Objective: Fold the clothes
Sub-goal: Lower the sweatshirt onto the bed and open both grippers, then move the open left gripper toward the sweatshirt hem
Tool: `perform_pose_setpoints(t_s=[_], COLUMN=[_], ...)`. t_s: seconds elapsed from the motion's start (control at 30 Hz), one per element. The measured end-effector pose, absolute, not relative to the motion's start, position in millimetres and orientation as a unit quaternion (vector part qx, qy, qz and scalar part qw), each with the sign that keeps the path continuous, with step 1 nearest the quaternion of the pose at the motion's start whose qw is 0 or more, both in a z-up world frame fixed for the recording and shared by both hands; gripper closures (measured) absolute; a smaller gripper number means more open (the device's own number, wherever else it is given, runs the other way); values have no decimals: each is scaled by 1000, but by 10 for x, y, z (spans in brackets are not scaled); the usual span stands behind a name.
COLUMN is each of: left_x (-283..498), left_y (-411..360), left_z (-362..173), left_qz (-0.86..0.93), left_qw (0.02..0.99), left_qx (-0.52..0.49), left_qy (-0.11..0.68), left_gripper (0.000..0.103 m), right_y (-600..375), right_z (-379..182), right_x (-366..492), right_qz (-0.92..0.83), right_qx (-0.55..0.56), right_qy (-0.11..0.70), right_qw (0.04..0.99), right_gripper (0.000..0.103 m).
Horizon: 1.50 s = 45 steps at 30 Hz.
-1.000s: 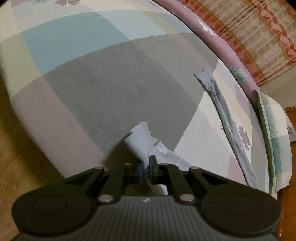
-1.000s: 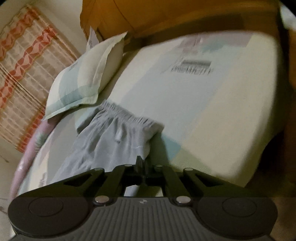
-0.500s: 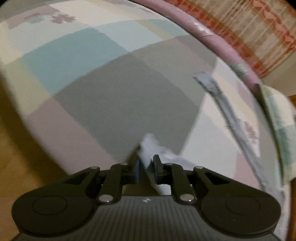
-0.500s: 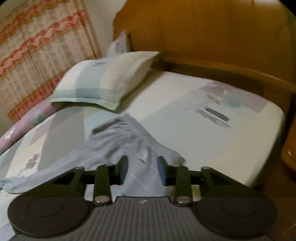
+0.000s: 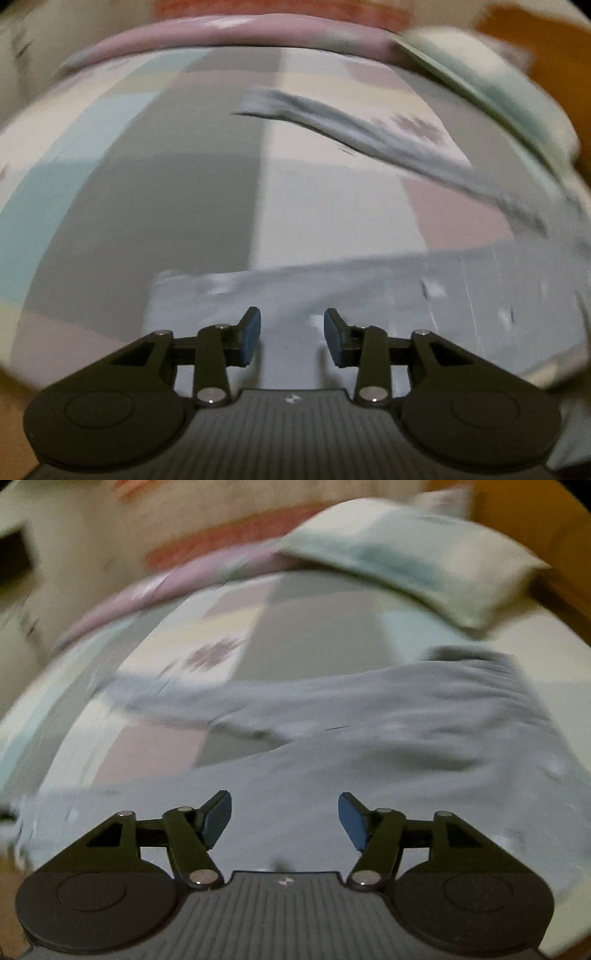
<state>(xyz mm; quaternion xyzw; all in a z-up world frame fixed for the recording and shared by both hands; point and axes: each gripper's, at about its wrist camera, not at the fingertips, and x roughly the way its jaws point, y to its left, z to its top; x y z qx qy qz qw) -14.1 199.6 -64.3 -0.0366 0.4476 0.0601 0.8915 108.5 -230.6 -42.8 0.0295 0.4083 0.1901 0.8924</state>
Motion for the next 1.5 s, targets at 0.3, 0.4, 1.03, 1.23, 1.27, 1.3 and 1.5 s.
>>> perform_pose_setpoints(t_s=[0.3, 0.4, 1.03, 1.23, 1.27, 1.3, 1.5], left_x=[-140, -148, -178, -249, -248, -231, -110], left_y=[2132, 2324, 1994, 1808, 1753, 1695, 1405], left_z=[-888, -913, -902, -687, -663, -661, -761], left_qz=[96, 103, 100, 87, 75, 64, 27], left_qw=[893, 895, 886, 896, 900, 902, 898], left_qx=[-28, -51, 4, 30, 33, 38, 70], left_qy=[438, 432, 453, 434, 428, 425, 433], left_gripper=[57, 55, 32, 38, 38, 36, 35], right_y=[-1398, -1254, -2604, -2766, -2660, -2556, -1919], right_z=[-948, -980, -617, -626, -636, -650, -870], right_x=[1356, 1436, 700, 449, 424, 414, 582], right_qz=[223, 223, 138, 150, 174, 196, 279], right_qx=[-45, -56, -4, -26, -38, -47, -83], right_qy=[411, 411, 414, 416, 417, 415, 431], right_qw=[883, 882, 900, 896, 891, 887, 854], right_gripper=[10, 0, 0, 0, 0, 0, 0])
